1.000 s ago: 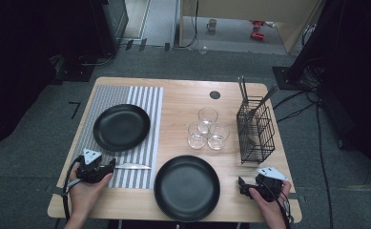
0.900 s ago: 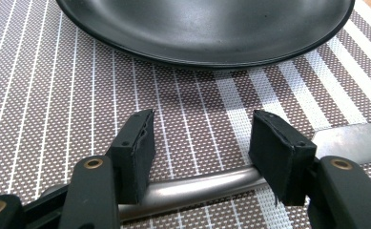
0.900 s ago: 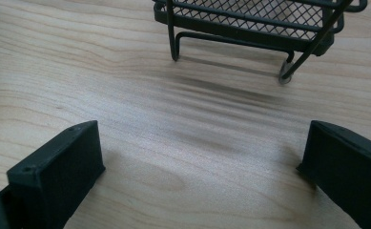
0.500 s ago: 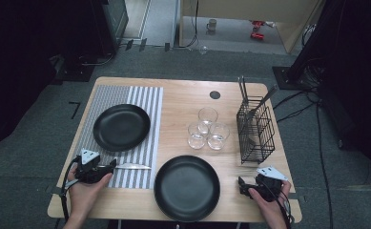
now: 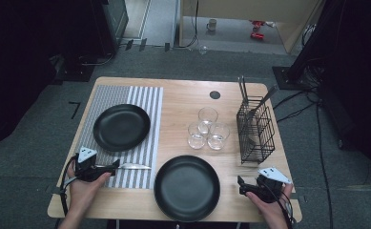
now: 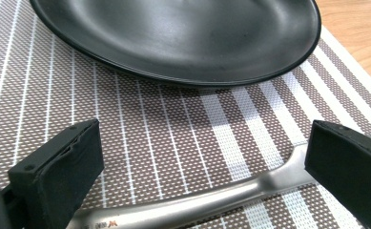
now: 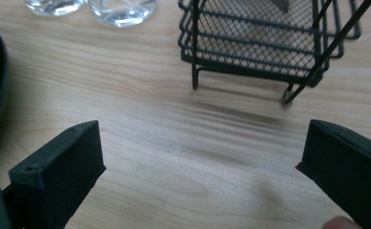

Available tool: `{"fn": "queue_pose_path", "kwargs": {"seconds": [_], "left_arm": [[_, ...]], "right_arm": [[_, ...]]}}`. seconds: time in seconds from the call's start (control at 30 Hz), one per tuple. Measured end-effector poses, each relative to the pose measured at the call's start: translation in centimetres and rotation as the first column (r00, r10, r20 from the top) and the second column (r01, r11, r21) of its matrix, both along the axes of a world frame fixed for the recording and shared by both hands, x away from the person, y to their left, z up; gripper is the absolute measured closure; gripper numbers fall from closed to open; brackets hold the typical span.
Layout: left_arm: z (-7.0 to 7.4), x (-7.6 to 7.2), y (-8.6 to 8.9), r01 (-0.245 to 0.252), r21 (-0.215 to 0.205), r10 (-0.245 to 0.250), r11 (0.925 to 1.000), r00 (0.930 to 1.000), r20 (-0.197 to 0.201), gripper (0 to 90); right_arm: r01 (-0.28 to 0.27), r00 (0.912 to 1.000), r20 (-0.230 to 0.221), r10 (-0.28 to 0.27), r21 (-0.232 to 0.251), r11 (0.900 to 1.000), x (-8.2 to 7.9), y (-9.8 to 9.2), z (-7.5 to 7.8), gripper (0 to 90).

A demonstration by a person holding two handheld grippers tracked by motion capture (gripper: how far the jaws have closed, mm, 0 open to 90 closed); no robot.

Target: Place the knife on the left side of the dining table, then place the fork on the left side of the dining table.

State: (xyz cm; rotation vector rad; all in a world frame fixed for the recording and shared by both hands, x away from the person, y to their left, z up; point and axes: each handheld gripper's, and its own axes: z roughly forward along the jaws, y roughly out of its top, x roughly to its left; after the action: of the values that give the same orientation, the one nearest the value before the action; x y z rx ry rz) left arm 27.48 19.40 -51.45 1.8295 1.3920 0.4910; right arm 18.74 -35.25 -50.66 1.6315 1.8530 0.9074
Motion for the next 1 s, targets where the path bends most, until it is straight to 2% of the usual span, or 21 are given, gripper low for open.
{"fn": "queue_pose_path", "kwargs": {"seconds": [0.17,0.7,1.0], "left_arm": [[-0.1,0.0,0.1,-0.001,-0.005,0.001,1.0000,0.9999,-0.010,0.0],[-0.1,0.0,0.1,-0.011,-0.006,0.011,0.9999,0.9998,-0.017,0.0],[-0.1,0.0,0.1,-0.011,0.000,0.011,0.9999,0.9998,-0.017,0.0]], "right_arm": [[-0.001,0.9995,0.031,0.001,-0.005,1.000,-0.5,0.3,1.4,0.0],[0.003,0.9913,0.131,-0.008,0.032,0.999,-1.4,0.7,5.5,0.0],[-0.008,0.9876,0.157,0.001,0.039,0.999,-1.1,0.7,7.1,0.0]]}}
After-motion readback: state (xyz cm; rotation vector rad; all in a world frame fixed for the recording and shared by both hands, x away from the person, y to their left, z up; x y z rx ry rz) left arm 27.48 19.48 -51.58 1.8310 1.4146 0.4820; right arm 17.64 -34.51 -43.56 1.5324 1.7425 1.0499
